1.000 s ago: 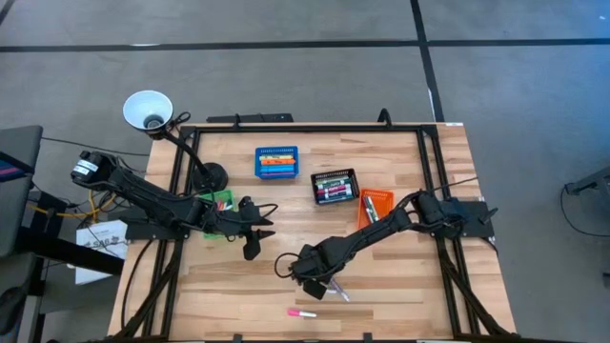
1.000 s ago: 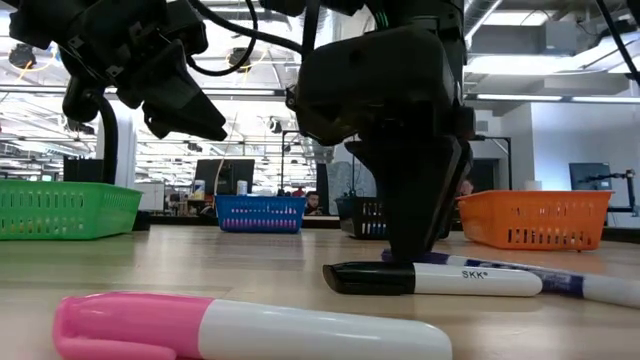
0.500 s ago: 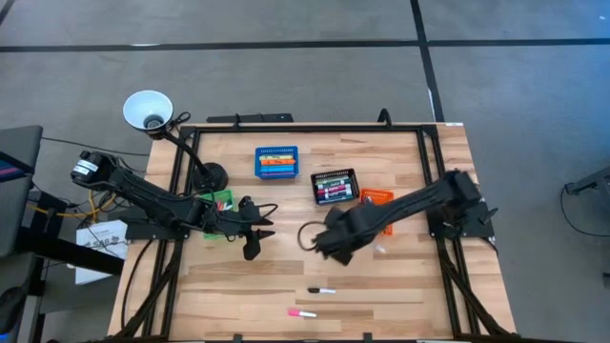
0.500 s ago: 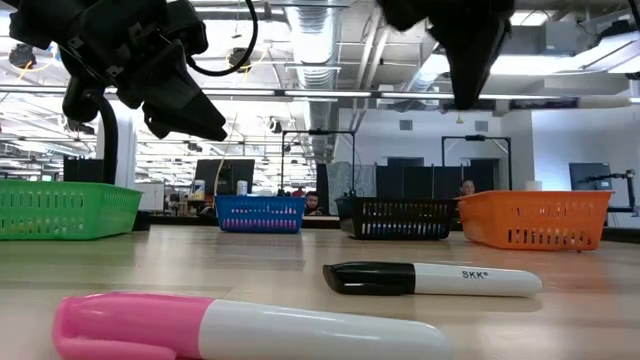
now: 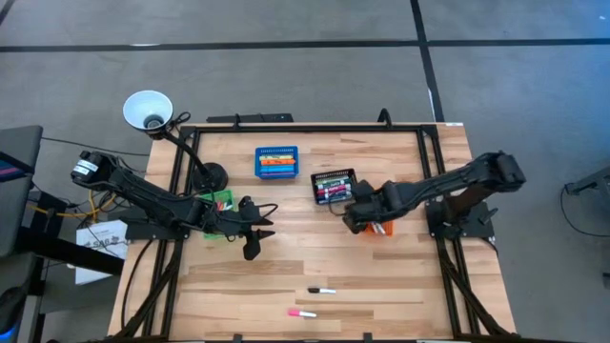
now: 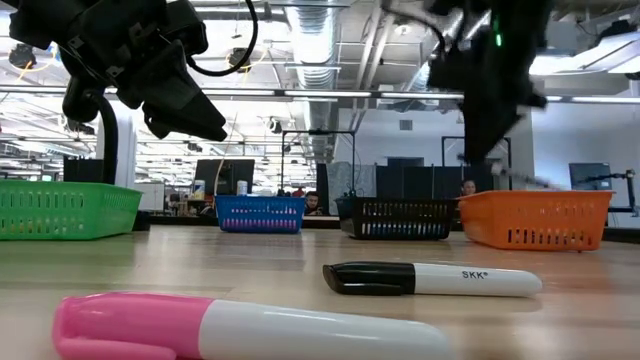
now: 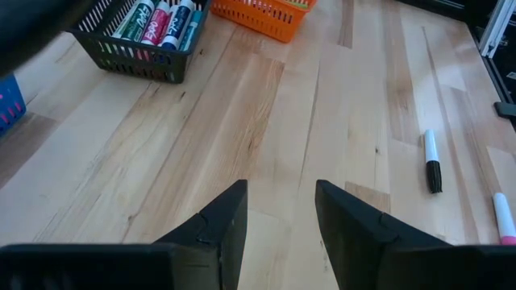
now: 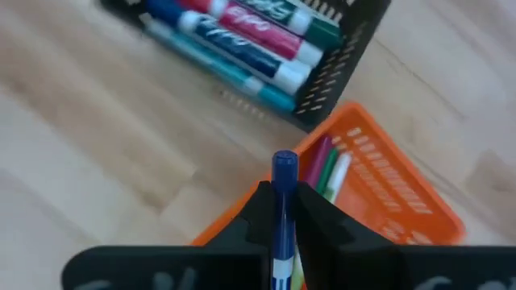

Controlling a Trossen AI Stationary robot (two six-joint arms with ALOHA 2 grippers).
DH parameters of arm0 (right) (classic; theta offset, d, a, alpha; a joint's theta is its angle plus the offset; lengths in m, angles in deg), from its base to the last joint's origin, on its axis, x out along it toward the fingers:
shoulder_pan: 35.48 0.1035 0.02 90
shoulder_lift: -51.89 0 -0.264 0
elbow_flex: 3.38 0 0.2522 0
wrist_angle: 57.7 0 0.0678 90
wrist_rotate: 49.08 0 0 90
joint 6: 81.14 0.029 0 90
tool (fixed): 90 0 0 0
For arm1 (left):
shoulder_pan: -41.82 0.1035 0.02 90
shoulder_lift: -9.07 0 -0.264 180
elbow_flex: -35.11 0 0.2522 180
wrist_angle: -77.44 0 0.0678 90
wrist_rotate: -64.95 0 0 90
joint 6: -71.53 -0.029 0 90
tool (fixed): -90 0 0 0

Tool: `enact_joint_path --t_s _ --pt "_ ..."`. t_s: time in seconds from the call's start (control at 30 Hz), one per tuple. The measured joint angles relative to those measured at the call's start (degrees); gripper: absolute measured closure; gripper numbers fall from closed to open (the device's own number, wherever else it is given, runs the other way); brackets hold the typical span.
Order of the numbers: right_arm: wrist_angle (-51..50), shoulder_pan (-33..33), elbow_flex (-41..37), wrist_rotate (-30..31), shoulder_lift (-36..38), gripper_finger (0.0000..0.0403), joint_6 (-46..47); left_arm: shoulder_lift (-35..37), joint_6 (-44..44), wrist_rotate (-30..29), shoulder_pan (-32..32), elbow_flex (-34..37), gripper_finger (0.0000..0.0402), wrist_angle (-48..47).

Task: Pick & Place Markers
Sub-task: Put the dark blue marker pen into the orange basket

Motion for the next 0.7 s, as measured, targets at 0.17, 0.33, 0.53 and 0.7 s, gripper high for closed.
enact_joint_path --t_s 0.17,0.33,0.53,0.7 --pt "11.15 -5.26 -11.99 0.07 4.53 0.0372 1.08 0.0 0.0 -0.02 0.0 0.0 0.0259 0.0" --pt "12.34 -8.59 -15.4 -2.51 5.42 0.0347 1.02 0.0 0.0 -0.01 0.02 0.0 0.0259 0.0" --pt "12.98 -9.16 -15.4 -6.58 5.38 0.0334 -3.31 0.0 0.0 0.0 0.02 0.0 0.0259 0.0" --pt "12.88 -9.17 -15.03 -8.41 5.38 0.0321 -4.87 0.0 -0.02 -0.01 0.02 0.0 0.0259 0.0"
